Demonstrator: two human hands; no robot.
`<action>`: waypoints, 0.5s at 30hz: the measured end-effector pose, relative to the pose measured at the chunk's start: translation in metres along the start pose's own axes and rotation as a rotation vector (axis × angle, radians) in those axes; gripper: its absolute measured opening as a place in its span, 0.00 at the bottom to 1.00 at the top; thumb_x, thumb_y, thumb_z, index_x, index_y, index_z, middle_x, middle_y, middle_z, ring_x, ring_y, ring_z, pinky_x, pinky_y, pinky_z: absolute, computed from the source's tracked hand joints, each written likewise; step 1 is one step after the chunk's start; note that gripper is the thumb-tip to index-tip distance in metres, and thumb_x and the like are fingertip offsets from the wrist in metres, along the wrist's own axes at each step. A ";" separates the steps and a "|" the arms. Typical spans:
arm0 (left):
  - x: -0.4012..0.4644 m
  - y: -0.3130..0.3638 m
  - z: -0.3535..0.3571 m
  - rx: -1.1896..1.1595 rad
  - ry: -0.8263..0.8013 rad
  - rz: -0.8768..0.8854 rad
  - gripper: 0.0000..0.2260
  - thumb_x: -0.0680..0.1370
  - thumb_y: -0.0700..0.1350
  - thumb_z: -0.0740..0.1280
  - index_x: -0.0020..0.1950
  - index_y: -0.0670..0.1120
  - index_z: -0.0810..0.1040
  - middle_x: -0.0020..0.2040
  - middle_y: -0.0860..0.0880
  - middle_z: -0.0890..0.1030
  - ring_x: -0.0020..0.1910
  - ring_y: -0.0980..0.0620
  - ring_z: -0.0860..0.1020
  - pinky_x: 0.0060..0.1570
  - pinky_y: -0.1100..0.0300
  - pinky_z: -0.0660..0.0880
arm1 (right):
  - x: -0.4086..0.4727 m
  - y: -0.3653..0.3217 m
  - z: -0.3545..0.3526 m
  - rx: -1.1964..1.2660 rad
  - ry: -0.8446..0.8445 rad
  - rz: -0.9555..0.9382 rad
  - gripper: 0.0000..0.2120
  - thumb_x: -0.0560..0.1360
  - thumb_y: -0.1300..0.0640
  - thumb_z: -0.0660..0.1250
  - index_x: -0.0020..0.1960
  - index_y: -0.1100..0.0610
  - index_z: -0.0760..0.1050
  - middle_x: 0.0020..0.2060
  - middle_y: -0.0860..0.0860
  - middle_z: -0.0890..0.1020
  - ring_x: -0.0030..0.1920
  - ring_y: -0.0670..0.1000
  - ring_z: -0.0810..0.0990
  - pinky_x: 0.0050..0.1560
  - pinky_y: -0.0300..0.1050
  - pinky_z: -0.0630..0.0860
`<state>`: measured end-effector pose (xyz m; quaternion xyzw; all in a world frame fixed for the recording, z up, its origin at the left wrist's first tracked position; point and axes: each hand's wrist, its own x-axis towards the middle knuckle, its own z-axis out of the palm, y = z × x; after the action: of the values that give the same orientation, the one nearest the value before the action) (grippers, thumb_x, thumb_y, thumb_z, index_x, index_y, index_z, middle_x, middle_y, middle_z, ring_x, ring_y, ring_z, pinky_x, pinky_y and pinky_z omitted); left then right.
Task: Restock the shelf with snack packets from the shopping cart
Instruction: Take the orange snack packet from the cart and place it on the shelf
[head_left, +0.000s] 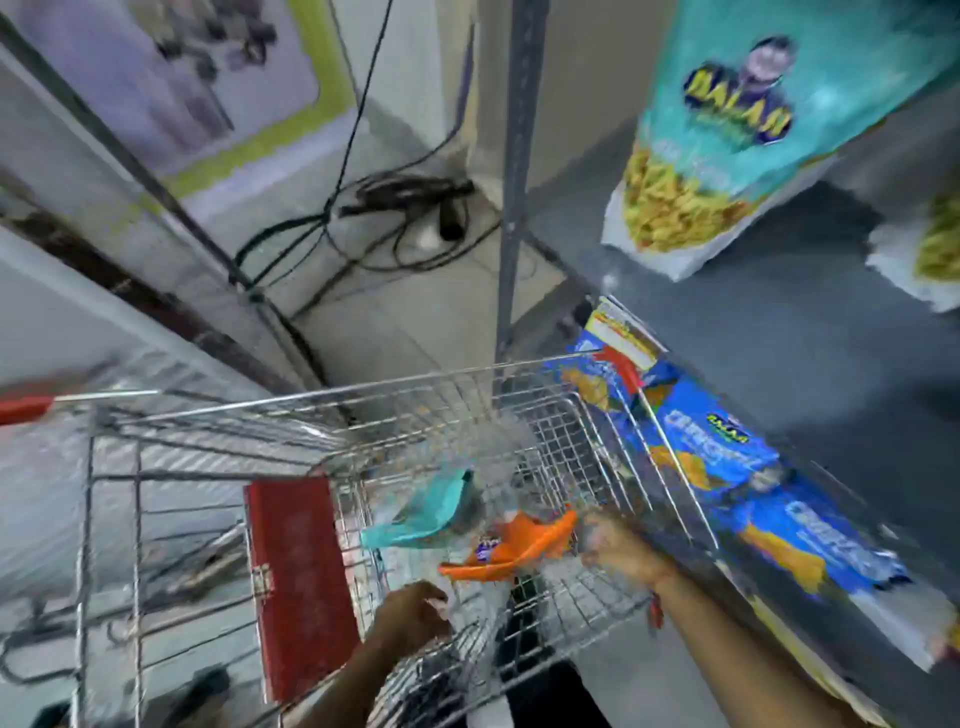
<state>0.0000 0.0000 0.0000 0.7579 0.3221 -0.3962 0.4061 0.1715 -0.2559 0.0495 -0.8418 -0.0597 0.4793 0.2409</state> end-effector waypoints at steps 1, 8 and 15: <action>0.014 -0.007 0.011 -0.071 0.030 0.013 0.24 0.60 0.52 0.78 0.53 0.50 0.77 0.37 0.52 0.81 0.45 0.47 0.84 0.45 0.58 0.78 | 0.015 0.011 0.003 0.071 0.004 -0.006 0.16 0.65 0.60 0.71 0.51 0.48 0.76 0.46 0.57 0.81 0.52 0.60 0.80 0.58 0.55 0.77; 0.005 0.051 0.032 -0.459 0.312 -0.051 0.08 0.69 0.40 0.73 0.36 0.54 0.80 0.33 0.56 0.82 0.36 0.53 0.81 0.37 0.63 0.77 | 0.040 0.018 0.011 0.181 0.083 -0.073 0.17 0.66 0.64 0.74 0.28 0.45 0.75 0.22 0.33 0.79 0.28 0.34 0.78 0.32 0.27 0.69; -0.011 0.074 0.027 -0.552 0.458 0.052 0.05 0.70 0.46 0.73 0.35 0.50 0.79 0.30 0.57 0.79 0.32 0.59 0.77 0.25 0.73 0.70 | 0.042 0.029 0.019 0.289 0.267 -0.115 0.10 0.67 0.56 0.74 0.29 0.54 0.77 0.27 0.47 0.81 0.31 0.46 0.79 0.35 0.39 0.73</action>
<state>0.0453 -0.0601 0.0267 0.6967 0.4802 -0.1037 0.5228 0.1741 -0.2605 -0.0049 -0.8498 -0.0058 0.3525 0.3918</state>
